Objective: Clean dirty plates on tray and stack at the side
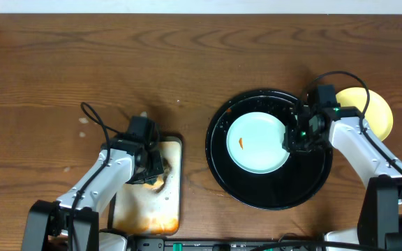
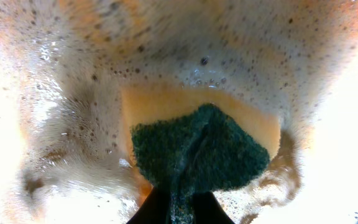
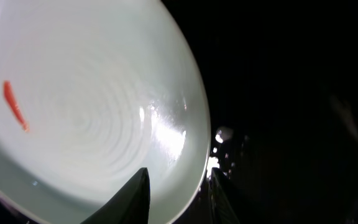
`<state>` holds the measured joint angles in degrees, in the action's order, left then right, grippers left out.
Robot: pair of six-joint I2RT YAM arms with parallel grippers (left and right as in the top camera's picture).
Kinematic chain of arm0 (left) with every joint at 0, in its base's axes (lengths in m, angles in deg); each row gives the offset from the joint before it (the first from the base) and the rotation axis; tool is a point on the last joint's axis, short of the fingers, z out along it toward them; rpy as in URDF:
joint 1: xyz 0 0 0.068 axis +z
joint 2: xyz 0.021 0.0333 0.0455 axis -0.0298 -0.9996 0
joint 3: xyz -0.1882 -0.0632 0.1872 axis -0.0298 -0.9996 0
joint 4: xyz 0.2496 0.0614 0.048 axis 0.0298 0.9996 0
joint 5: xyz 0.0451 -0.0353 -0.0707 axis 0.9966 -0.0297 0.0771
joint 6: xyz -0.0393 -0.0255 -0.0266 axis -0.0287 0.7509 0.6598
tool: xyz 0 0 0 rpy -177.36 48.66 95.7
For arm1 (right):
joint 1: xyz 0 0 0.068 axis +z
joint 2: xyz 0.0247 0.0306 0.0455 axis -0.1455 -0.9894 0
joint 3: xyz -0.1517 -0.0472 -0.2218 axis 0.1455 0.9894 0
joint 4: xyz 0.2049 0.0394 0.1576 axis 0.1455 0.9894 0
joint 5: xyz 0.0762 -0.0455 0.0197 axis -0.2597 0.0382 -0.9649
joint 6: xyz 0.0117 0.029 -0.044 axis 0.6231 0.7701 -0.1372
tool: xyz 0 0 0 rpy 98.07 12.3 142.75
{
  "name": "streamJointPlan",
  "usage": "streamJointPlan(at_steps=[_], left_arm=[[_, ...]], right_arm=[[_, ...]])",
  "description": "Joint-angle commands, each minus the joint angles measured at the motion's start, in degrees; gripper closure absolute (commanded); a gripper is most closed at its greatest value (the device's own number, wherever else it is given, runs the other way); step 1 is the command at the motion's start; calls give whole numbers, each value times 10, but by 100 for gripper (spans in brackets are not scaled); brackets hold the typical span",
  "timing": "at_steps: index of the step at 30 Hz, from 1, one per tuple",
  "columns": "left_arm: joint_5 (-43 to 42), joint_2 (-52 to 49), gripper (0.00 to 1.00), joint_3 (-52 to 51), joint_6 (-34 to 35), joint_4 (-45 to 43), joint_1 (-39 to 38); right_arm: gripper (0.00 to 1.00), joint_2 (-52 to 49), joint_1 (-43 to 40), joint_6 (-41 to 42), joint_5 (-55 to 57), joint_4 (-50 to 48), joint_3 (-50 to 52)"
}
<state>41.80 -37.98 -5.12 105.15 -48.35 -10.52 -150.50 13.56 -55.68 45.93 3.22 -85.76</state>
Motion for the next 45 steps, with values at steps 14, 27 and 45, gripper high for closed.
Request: streamJointPlan(at_steps=[14, 27, 45], left_arm=[[-2, -10, 92, 224, -58, 180, -14], [-106, -68, 93, 307, 5, 15, -152], [-108, -309, 93, 414, 74, -63, -298]], right_arm=[[95, 3, 1, 27, 20, -147, 72], [99, 3, 1, 58, 33, -163, 82], [99, 3, 2, 57, 33, -152, 82]])
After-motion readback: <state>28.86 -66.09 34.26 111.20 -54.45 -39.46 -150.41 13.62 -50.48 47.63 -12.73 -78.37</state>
